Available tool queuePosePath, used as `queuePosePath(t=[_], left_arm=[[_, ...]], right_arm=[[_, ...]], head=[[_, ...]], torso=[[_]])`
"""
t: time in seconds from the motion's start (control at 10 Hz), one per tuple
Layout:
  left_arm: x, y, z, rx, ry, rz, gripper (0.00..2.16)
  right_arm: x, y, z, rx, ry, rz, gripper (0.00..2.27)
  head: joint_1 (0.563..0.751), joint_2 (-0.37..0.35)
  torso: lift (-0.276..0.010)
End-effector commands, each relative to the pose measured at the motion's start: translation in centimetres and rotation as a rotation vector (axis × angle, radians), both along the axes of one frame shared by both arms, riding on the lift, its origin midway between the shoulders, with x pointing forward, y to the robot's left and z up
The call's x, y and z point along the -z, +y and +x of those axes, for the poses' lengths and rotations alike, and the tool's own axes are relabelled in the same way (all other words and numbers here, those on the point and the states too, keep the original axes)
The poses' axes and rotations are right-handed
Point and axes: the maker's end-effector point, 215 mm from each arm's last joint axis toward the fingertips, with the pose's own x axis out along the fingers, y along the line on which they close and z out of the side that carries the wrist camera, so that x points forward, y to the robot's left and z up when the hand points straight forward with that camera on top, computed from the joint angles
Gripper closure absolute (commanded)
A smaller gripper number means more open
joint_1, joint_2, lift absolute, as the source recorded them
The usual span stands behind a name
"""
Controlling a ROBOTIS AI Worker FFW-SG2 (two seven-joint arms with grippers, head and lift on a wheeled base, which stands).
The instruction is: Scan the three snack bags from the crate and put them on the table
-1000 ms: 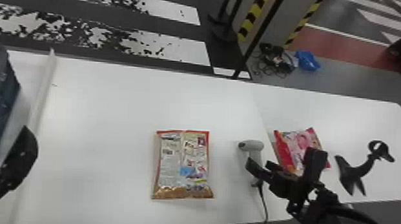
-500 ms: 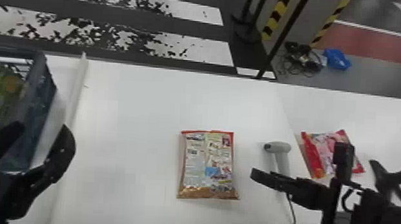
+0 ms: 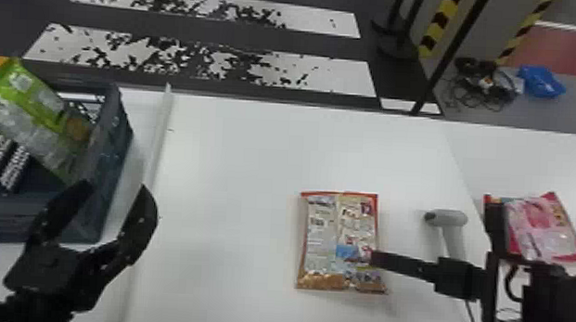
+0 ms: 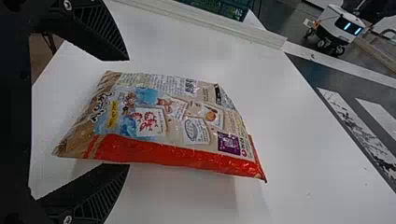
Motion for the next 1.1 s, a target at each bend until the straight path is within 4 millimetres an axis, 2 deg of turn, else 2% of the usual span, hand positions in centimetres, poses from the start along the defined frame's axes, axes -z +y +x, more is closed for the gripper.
queuePosePath(t=[0.0, 0.3, 0.4, 0.5, 0.6, 0.8, 0.9, 1.0], left_arm=[[0.1, 0.0, 0.0, 0.000, 0.004, 0.000, 0.04], [0.3, -0.1, 0.0, 0.000, 0.005, -0.001, 0.04], [0.4, -0.1, 0.1, 0.000, 0.006, -0.001, 0.04], [0.6, 0.0, 0.1, 0.000, 0.009, -0.001, 0.04], [0.8, 0.1, 0.2, -0.001, 0.012, 0.002, 0.04], [1.1, 0.2, 0.4, -0.005, 0.015, -0.001, 0.04], [1.2, 0.3, 0.6, -0.006, 0.015, -0.003, 0.04], [1.2, 0.3, 0.7, -0.007, 0.014, -0.004, 0.04]], right_arm=[[1.3, 0.7, 0.6, -0.012, 0.010, 0.000, 0.07], [2.9, 2.7, 1.0, -0.061, 0.003, -0.024, 0.09], [3.3, 3.0, 1.0, -0.077, 0.012, -0.024, 0.31], [3.8, 3.3, 0.9, -0.093, 0.014, -0.039, 1.23], [3.7, 3.4, 1.3, -0.090, -0.005, -0.043, 1.93], [3.5, 2.8, 2.1, -0.082, -0.051, -0.069, 2.12], [3.4, 2.5, 2.1, -0.073, -0.055, -0.076, 2.17], [2.5, 2.1, 2.1, -0.059, -0.075, -0.066, 2.16]], head=[[0.695, -0.102], [0.695, -0.071], [0.695, -0.061], [0.695, -0.056], [0.695, -0.047], [0.695, -0.041], [0.695, -0.043], [0.695, -0.047]], torso=[[-0.094], [-0.094], [-0.094], [-0.094], [-0.094], [-0.094], [-0.094], [-0.094]])
